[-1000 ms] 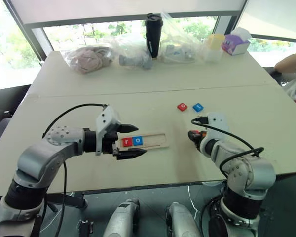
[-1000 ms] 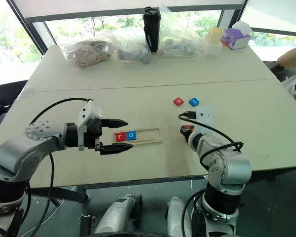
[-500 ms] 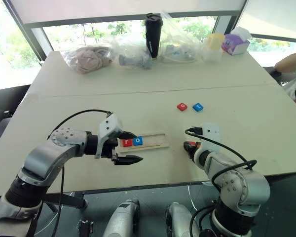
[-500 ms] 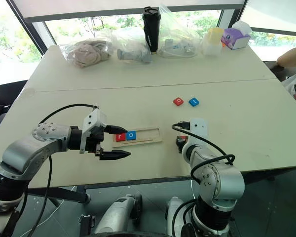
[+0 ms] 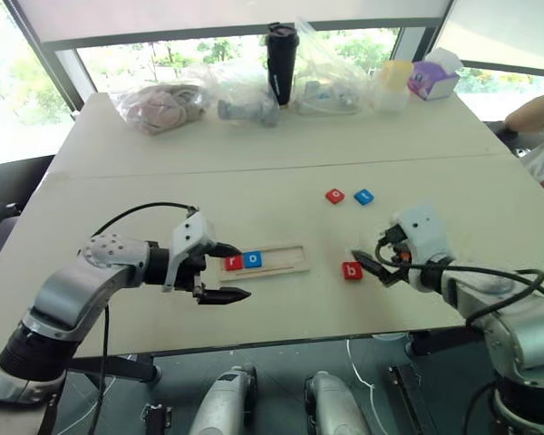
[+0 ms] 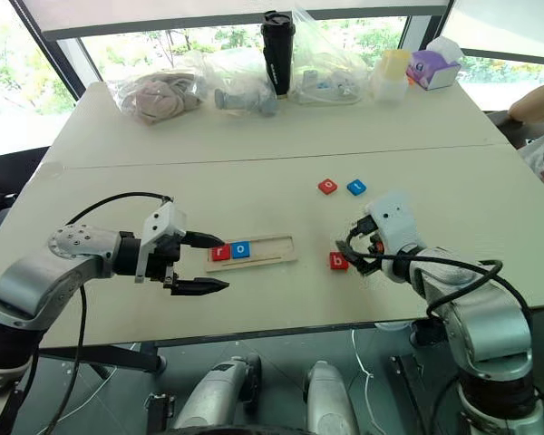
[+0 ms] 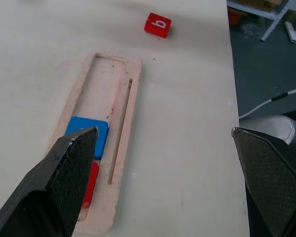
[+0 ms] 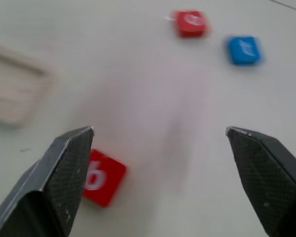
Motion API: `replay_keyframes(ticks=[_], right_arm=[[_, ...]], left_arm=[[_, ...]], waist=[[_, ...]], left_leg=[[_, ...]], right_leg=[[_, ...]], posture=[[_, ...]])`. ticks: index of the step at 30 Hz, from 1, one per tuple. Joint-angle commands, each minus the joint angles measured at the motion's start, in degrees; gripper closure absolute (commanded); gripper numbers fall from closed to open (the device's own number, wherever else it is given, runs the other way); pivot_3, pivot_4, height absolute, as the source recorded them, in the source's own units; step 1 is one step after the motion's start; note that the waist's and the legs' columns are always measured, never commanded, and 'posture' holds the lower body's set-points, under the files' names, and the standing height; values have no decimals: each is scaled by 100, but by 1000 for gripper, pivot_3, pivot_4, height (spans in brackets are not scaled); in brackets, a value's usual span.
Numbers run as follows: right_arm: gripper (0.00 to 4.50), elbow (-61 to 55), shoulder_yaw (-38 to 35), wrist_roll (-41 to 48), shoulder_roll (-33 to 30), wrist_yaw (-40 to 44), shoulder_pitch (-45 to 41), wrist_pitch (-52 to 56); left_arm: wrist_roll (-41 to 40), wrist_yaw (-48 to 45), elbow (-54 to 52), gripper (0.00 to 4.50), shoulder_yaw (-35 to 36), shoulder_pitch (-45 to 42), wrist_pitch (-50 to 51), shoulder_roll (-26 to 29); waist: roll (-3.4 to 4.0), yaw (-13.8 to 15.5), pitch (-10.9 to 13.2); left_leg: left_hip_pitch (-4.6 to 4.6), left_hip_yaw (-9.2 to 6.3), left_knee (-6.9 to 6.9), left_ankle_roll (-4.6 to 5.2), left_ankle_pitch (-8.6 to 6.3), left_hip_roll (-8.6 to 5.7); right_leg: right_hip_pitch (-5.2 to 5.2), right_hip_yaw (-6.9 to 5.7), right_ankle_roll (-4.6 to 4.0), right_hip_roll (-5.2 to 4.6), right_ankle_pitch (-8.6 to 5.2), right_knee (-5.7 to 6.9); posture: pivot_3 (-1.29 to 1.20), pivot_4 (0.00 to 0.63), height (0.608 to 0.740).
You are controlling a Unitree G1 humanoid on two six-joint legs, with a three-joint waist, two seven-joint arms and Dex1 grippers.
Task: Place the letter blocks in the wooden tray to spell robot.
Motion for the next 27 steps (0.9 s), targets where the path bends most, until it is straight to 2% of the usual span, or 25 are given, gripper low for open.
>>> replay_keyframes(ticks=[1, 4, 7, 16, 24, 27], right_arm=[[76, 825, -85, 220, -580, 1568, -47, -1600], [76, 1762, 787, -576, -1178, 2308, -125, -3050], [76, 2457, 1124, -768, -1275, 2669, -418, -3693], [76, 4087, 1535, -937, -815, 3093, -1207, -4481], [76, 4261, 1616, -855, -624, 3416, -1349, -4502], [847, 4319, 1626, -912, -597, 3436, -1344, -4565]], left_arm=[[-7, -216, -112, 0, 169, -60, -168, 172], [122, -462, -325, 0, 65, -42, -349, 413], [149, -515, -423, 0, 57, -20, -396, 488], [128, -128, -551, 0, 111, 124, -258, 295], [161, 24, -624, 0, 148, 311, -250, 305], [160, 62, -622, 0, 199, 341, -254, 330]], waist=[[1, -3, 1], [-2, -4, 1], [1, -5, 1], [2, 8, 1], [2, 17, 1], [2, 17, 1]], left_leg=[[5, 1, 5, -1, -5, 0], [12, 0, 17, -3, -13, 6], [10, 2, 16, -3, -14, 9], [4, 3, 12, -2, -14, 12], [6, 4, 17, -2, -14, 12], [7, 4, 17, -2, -14, 12]], right_leg=[[10, -1, 0, -1, 0, -7], [29, -3, 0, -6, 0, -25], [27, -8, -3, -11, 2, -35], [15, -8, -2, -5, 3, -21], [13, -8, -2, -5, 3, -9], [13, -8, -2, -5, 3, -8]], posture=[[0, 150, 740], [0, 150, 740], [0, 150, 740], [0, 150, 740], [0, 150, 740], [0, 150, 740]])
